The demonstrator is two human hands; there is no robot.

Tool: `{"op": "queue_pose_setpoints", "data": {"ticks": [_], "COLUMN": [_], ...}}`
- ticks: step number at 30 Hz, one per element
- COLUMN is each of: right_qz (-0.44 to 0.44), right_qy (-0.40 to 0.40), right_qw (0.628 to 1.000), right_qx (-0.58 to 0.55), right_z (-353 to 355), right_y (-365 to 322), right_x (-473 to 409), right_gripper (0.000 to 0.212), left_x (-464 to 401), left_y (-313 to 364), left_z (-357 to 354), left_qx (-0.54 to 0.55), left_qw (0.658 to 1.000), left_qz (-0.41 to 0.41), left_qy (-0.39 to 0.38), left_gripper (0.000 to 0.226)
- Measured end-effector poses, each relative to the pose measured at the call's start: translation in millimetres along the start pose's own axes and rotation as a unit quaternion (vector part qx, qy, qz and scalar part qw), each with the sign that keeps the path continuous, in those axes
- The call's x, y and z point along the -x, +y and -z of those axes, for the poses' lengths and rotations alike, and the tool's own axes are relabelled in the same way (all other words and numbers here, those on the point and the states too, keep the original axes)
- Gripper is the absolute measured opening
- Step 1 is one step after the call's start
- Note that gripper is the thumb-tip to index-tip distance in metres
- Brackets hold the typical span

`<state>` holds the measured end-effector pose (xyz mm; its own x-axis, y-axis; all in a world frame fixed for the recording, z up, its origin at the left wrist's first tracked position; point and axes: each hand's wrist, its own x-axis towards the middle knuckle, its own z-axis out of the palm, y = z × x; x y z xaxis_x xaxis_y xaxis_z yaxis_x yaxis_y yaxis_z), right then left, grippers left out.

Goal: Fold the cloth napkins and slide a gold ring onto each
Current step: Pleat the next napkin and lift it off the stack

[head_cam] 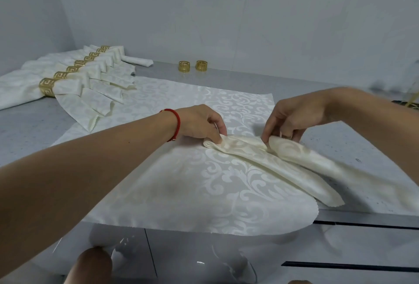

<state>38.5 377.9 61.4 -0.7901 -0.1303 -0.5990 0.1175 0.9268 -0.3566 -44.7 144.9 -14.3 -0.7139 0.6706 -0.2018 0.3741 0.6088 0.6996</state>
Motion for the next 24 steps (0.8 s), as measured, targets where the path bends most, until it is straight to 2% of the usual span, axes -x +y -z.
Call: {"op": "queue_pose_setpoints", "data": {"ticks": [2,6,8,11,14,19,24], "right_qz": [0.023,0.054,0.070,0.087,0.129,0.184,0.194], "right_qy": [-0.034,0.058,0.075,0.115,0.155,0.158,0.172], "right_qw": [0.999,0.997,0.995,0.989,0.979,0.967,0.965], "right_qx": [0.007,0.012,-0.003,0.019,-0.005,-0.083,-0.043], "right_z": [6.9,4.6,-2.6,-12.2,-24.3,-36.3,-37.8], "right_y": [7.2,17.9,15.6,7.8,-0.4,1.4,8.8], "right_x": [0.5,-9.0,-11.6,-13.6,-16.6,-18.5,-26.3], "right_gripper": [0.035,0.022,0.005,0.014,0.017,0.014,0.010], "left_x": [0.4,0.6,0.2,-0.5,-2.2,-3.9,-4.2], "left_y": [-0.1,-1.3,-1.3,-1.6,-1.0,-1.1,-2.1], "left_z": [-0.3,-0.2,0.1,0.3,0.5,1.1,2.0], "left_qx": [0.000,0.001,0.001,-0.002,-0.005,0.005,0.006], "left_qw": [1.000,1.000,1.000,1.000,1.000,1.000,1.000], "left_qz": [-0.001,-0.003,-0.003,-0.002,0.000,0.012,0.013], "left_qy": [0.002,0.002,0.001,0.000,-0.002,-0.009,-0.013], "left_gripper": [0.014,0.013,0.013,0.013,0.014,0.015,0.013]}}
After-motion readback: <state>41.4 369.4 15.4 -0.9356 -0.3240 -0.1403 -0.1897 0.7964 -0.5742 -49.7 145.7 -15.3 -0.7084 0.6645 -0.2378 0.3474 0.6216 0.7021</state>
